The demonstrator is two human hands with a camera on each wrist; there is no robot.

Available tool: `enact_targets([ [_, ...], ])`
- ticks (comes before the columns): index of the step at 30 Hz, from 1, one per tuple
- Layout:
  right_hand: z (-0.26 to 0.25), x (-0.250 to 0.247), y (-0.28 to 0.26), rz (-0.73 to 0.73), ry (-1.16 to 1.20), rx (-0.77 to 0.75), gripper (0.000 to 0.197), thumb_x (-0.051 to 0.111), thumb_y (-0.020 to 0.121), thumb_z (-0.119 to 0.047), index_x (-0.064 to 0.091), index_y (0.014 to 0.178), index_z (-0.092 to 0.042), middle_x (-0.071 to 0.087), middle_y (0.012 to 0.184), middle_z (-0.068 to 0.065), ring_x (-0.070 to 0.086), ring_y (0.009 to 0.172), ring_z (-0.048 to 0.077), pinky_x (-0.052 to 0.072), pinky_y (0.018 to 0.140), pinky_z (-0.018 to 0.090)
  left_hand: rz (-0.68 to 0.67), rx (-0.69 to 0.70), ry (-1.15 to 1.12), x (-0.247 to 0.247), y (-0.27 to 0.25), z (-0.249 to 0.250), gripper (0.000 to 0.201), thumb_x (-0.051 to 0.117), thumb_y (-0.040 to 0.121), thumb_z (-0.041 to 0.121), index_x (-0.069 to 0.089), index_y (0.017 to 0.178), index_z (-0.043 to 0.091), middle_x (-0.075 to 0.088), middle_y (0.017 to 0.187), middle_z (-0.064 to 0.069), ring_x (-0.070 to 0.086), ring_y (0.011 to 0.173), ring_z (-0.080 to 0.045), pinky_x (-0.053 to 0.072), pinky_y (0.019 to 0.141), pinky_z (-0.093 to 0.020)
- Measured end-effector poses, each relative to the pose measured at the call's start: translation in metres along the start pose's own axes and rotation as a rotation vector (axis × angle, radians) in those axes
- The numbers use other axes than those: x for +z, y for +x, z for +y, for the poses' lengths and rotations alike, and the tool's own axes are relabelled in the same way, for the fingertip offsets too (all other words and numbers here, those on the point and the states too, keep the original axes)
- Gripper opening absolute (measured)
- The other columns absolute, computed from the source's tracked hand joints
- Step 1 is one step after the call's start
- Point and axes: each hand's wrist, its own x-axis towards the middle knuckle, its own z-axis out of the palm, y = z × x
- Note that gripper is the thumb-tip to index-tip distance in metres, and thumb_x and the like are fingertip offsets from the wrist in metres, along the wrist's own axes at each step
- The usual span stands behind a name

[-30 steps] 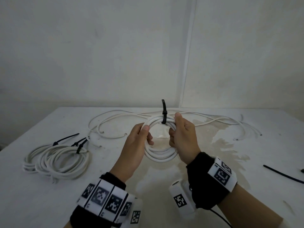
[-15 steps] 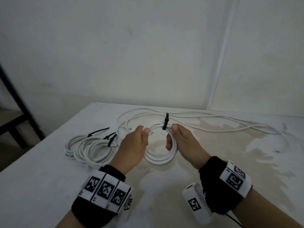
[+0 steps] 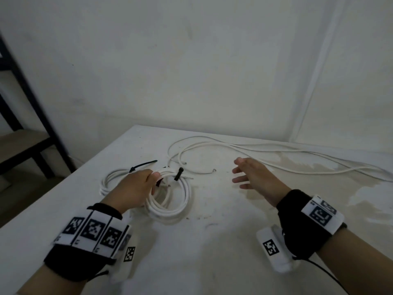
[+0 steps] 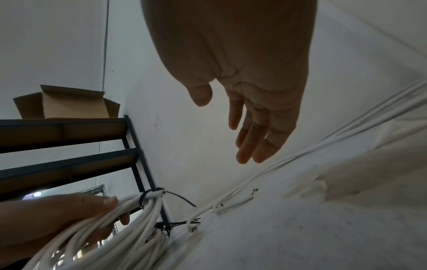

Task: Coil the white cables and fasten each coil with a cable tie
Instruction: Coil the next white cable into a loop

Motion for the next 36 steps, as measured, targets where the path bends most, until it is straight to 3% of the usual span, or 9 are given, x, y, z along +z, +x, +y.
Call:
enact_targets([
  [4, 0.004, 0.002, 0.011, -0.006, -0.016, 0.038, 0.030, 0.040, 0.096, -0.039, 0.053, 0.108, -0.015, 0.058, 0.099, 0.000, 0.061, 0.084, 0.017, 0.047, 0.075, 0.029, -0.063, -0.087, 0.081, 0.006, 0.009, -0.009, 0.041, 0.032, 0.100, 0.025, 0.046, 0.062, 0.016, 0.054, 0.067, -0.004, 0.054, 0.070, -0.024, 0.036, 0.064, -0.031],
  [9, 0.006, 0.003, 0.018, -0.026, -0.055, 0.054, 0.029, 0.042, 0.094, -0.040, 0.053, 0.106, -0.016, 0.059, 0.100, 0.000, 0.062, 0.084, 0.017, 0.048, 0.078, 0.031, -0.058, -0.137, 0.172, 0.010, 0.018, -0.012, 0.036, 0.031, 0.100, 0.023, 0.052, 0.078, 0.006, 0.064, 0.088, -0.016, 0.060, 0.091, -0.031, 0.038, 0.075, -0.032],
  [14, 0.008, -0.002, 0.022, -0.008, -0.084, 0.053, 0.027, 0.043, 0.094, -0.041, 0.053, 0.103, -0.017, 0.059, 0.101, 0.001, 0.061, 0.084, 0.017, 0.047, 0.077, 0.030, -0.010, -0.174, 0.204, 0.008, 0.020, -0.014, 0.040, 0.041, 0.097, 0.031, 0.047, 0.065, 0.008, 0.048, 0.065, -0.007, 0.051, 0.076, -0.025, 0.031, 0.065, -0.030],
  [17, 0.008, -0.009, 0.022, 0.017, -0.099, 0.056, 0.028, 0.044, 0.094, -0.040, 0.053, 0.105, -0.016, 0.059, 0.101, 0.002, 0.061, 0.084, 0.017, 0.047, 0.075, 0.029, -0.007, -0.212, 0.188, -0.002, 0.018, -0.010, 0.040, 0.048, 0.092, 0.043, 0.056, 0.076, 0.007, 0.055, 0.069, -0.011, 0.053, 0.065, -0.025, 0.039, 0.065, -0.032],
  [22, 0.012, -0.024, 0.026, 0.061, -0.131, 0.049, 0.026, 0.045, 0.094, -0.038, 0.053, 0.102, -0.014, 0.058, 0.102, 0.005, 0.059, 0.079, 0.016, 0.045, 0.067, 0.026, 0.199, -0.215, 0.128, -0.040, 0.015, 0.002, 0.035, 0.053, 0.089, 0.043, 0.062, 0.089, 0.010, 0.067, 0.095, -0.011, 0.062, 0.092, -0.030, 0.044, 0.083, -0.034],
  [24, 0.013, -0.031, 0.028, 0.076, -0.158, 0.048, 0.026, 0.046, 0.094, -0.037, 0.053, 0.104, -0.013, 0.059, 0.103, 0.005, 0.059, 0.079, 0.015, 0.045, 0.068, 0.027, 0.280, -0.185, 0.094, -0.055, 0.015, 0.011, 0.034, 0.051, 0.090, 0.041, 0.062, 0.092, 0.009, 0.067, 0.103, -0.012, 0.060, 0.097, -0.031, 0.045, 0.086, -0.036],
  [27, 0.014, -0.041, 0.033, 0.091, -0.221, 0.042, 0.025, 0.049, 0.092, -0.035, 0.053, 0.104, -0.013, 0.058, 0.102, 0.005, 0.059, 0.078, 0.014, 0.044, 0.075, 0.031, 0.296, -0.141, 0.088, -0.067, 0.021, 0.031, 0.034, 0.051, 0.090, 0.043, 0.062, 0.096, 0.011, 0.065, 0.108, -0.010, 0.059, 0.100, -0.031, 0.046, 0.089, -0.038],
  [32, 0.011, -0.064, 0.052, 0.125, -0.490, 0.018, 0.039, 0.052, 0.091, -0.033, 0.048, 0.121, -0.008, 0.053, 0.109, 0.006, 0.052, 0.098, 0.021, 0.035, 0.082, 0.027, 0.264, -0.054, 0.111, -0.066, 0.047, 0.070, 0.034, 0.052, 0.089, 0.043, 0.063, 0.099, 0.012, 0.066, 0.108, -0.009, 0.061, 0.098, -0.030, 0.046, 0.088, -0.037],
  [36, 0.010, -0.084, 0.071, 0.134, -0.625, 0.043, 0.044, 0.052, 0.092, -0.031, 0.044, 0.127, -0.005, 0.047, 0.130, 0.014, 0.048, 0.115, 0.027, 0.032, 0.082, 0.023, 0.167, 0.003, 0.183, -0.051, 0.071, 0.100, 0.035, 0.050, 0.092, 0.039, 0.063, 0.101, 0.009, 0.067, 0.103, -0.009, 0.060, 0.096, -0.027, 0.046, 0.085, -0.033],
])
